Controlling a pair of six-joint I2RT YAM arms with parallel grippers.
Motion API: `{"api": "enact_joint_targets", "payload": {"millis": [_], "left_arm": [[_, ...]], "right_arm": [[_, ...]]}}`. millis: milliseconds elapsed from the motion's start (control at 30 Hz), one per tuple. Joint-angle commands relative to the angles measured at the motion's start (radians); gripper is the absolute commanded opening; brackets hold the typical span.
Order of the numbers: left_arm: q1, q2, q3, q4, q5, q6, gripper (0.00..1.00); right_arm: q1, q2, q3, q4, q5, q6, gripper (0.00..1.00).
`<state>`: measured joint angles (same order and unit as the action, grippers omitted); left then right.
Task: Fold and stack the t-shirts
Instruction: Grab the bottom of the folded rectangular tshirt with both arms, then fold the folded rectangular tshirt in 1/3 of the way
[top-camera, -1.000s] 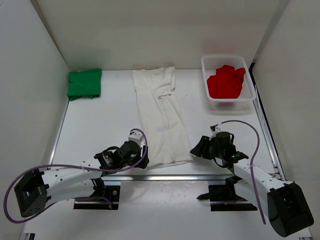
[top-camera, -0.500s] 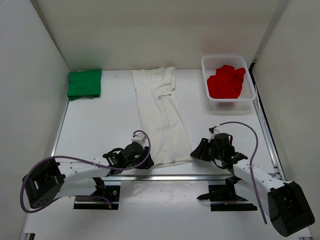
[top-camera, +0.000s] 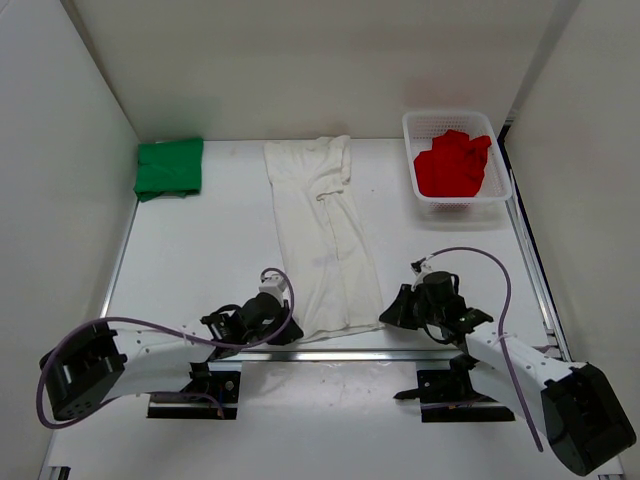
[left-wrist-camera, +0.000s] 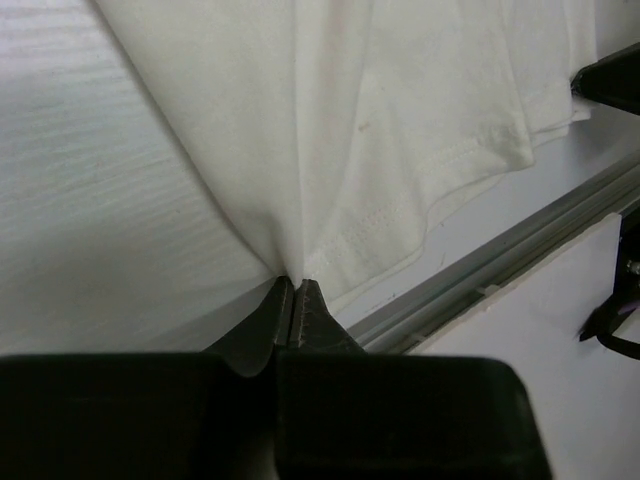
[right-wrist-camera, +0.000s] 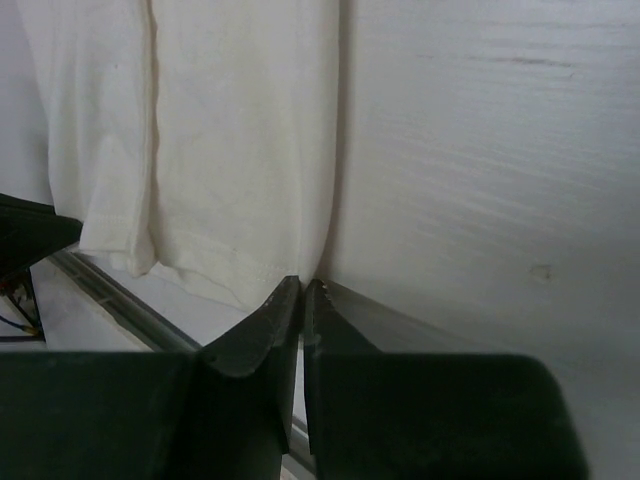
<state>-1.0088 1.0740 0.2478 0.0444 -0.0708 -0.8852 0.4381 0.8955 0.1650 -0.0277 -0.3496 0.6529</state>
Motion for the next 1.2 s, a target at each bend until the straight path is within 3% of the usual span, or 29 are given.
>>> {"api": "enact_joint_targets", "payload": {"millis": [0,200,333,433,500,600,667,833,1000,1167], "left_arm": [[-0.024,-0.083,-0.033,-0.043,-0.007,-0.044,0.0],[0.016,-0.461,-0.067,-0.401,0.063,-0.069,0.0],[0.028,-0.499,0.037,-0.506,0.059,-0.038,0.0],[0.094,-0.416,0.188,-0.522,0.007,0.055,0.0],[0.182,-0.334,0.287,-0.477,0.021,0.127,0.0],[0.447,-0.191,0.363,-0.384,0.122,0.235,0.0],[0.534,-0.096,0.407,-0.336,0.146,0.268,0.0],[0.628,0.202,0.592,-0.252,0.161,0.302,0.0],[0.685,0.469,0.725,-0.207,0.16,0.322,0.0],[0.714,0.621,0.838,-0.172,0.154,0.324,0.0]], "right_arm": [[0.051,-0.064,-0.019,-0.076,0.043,0.021,0.0],[0.302,-0.328,-0.056,-0.277,0.168,0.209,0.0],[0.337,-0.36,0.023,-0.359,0.216,0.214,0.0],[0.194,-0.242,0.174,-0.33,0.149,0.075,0.0],[0.029,-0.114,0.246,-0.279,0.057,-0.039,0.0],[-0.111,0.073,0.39,-0.181,-0.023,-0.113,0.0],[-0.137,0.208,0.506,-0.137,-0.025,-0.142,0.0],[-0.2,0.576,0.77,-0.086,-0.074,-0.165,0.0],[-0.214,0.819,1.023,-0.089,-0.098,-0.177,0.0],[-0.239,1.022,1.163,-0.101,-0.129,-0.174,0.0]]}}
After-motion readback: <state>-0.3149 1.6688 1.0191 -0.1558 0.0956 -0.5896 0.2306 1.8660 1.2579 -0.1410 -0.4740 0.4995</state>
